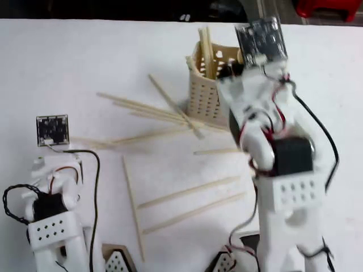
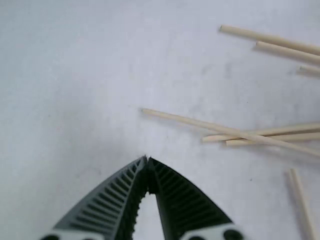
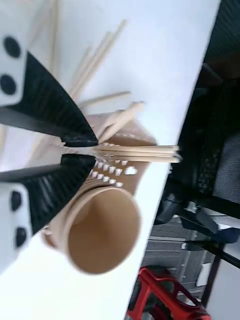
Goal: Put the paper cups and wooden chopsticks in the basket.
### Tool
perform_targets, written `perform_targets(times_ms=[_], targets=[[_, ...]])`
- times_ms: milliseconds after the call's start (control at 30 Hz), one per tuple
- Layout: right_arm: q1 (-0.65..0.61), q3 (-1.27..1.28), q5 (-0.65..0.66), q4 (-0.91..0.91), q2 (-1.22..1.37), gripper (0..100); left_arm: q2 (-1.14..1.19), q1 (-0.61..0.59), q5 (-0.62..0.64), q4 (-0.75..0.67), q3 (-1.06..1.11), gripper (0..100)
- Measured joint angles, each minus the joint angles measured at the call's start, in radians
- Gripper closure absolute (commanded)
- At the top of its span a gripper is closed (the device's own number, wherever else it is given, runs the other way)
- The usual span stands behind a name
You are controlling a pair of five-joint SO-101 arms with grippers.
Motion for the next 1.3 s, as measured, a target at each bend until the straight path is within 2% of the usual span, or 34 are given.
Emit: perform_targets(times_ms=[267, 367, 433, 567, 800, 967, 1100, 1300], targets=[[0.127, 0.336, -0.006, 0.035, -0.258, 96.5, 0.000, 0.104, -0.106, 0.002, -0.012, 98], [0.178, 0.463, -0.009, 0.003, -0.359, 96.4, 0.000, 0.183, -0.167, 0.055, -0.072, 97], [0.212, 0.528, -0.012, -0.021, -0.427, 96.3, 0.000, 0.252, -0.209, 0.120, -0.133, 94], [0.261, 0.615, -0.041, -0.049, -0.543, 96.0, 0.000, 0.423, -0.255, 0.279, -0.264, 79], [0.350, 0.628, -0.055, -0.051, -0.644, 95.9, 0.000, 0.770, -0.258, 0.488, -0.322, 76], [0.353, 0.629, -0.063, -0.051, -0.646, 95.9, 0.000, 0.967, -0.258, 0.497, -0.322, 73], [0.359, 0.631, -0.068, -0.051, -0.646, 96.0, 0.021, 1.056, -0.236, 0.482, -0.322, 72], [0.359, 0.647, -0.068, -0.051, -0.651, 96.1, 0.302, 1.135, -0.187, 0.319, -0.328, 72]])
